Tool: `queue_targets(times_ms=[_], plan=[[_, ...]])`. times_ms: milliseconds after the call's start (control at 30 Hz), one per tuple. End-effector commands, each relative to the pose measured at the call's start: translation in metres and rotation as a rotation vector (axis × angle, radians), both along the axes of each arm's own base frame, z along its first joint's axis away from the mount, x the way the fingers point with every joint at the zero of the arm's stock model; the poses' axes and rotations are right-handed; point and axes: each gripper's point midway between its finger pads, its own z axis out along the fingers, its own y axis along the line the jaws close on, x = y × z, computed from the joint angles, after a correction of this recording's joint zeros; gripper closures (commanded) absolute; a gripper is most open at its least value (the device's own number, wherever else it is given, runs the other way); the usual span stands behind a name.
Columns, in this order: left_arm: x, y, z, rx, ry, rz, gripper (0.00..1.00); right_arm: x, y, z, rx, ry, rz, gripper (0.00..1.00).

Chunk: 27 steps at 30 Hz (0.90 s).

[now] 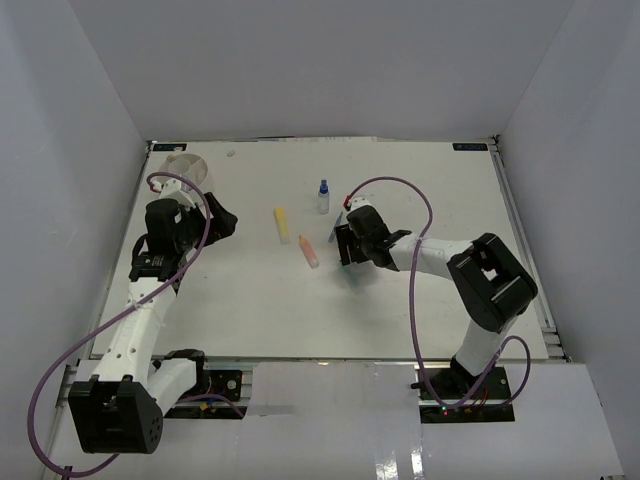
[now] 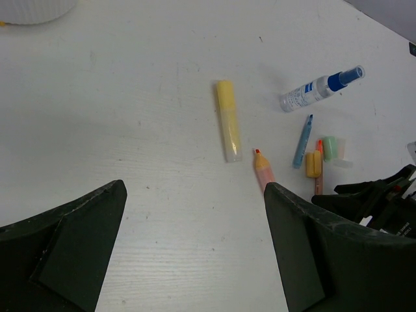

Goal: Sort the stationery into containers
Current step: Pick up the pen from the center of the board.

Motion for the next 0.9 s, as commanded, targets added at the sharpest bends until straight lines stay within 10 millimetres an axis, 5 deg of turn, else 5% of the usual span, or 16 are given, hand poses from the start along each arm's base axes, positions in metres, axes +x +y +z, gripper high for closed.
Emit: queue_targets(times_ms=[0,333,467,867], plan=[[-0.002,-0.002,0.003,-0.006,-0.009,-0.013,0.02,0.01,0.01,0.006,0.006,-0.023,-0.021,0.31],[-0.002,-0.003,0.002,-0.015,-0.003,-0.017,0.02,0.01,0.002,-0.019,-0.057,0.009,-0.06,0.44],[-0.003,-0.004,0.002,-0.017,-0.003,-0.021,0.02,0.01,0.001,-0.017,-0.056,0.006,-0.068,0.59],[-0.003,-0.004,0.001,-0.02,0.001,-0.021,0.02,0.005,-0.006,-0.013,-0.066,0.014,-0.089,0.81]])
